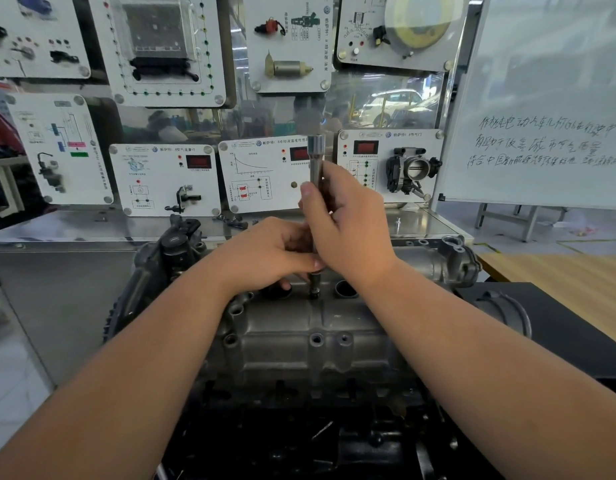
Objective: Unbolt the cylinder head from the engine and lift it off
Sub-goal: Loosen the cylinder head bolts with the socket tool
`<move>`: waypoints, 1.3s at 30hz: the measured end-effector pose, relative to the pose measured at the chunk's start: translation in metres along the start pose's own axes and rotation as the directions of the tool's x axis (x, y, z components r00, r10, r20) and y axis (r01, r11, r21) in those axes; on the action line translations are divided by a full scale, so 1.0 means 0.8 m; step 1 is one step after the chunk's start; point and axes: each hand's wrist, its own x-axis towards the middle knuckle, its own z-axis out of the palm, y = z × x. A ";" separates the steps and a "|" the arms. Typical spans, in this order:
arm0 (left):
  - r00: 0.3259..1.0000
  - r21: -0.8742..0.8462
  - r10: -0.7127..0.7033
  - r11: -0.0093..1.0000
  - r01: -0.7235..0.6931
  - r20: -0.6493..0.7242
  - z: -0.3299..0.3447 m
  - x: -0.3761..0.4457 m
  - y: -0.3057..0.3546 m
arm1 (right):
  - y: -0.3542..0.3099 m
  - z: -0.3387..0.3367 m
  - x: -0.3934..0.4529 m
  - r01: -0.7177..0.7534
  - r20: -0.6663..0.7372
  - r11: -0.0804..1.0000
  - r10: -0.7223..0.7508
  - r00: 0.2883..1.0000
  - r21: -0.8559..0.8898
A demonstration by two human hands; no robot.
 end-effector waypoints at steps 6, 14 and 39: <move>1.000 0.015 -0.021 1.000 0.021 0.001 0.000 0.000 -0.005 | 0.001 -0.001 -0.001 -0.035 0.016 0.999 0.034 0.999 0.032; 0.999 0.005 -0.031 1.000 0.031 0.024 0.000 0.003 -0.004 | 0.000 0.001 -0.001 0.002 0.014 1.000 -0.003 1.000 0.027; 0.998 0.004 -0.056 0.998 0.056 -0.001 0.000 0.002 -0.006 | 0.000 0.002 -0.001 -0.054 -0.033 0.998 0.055 0.998 0.028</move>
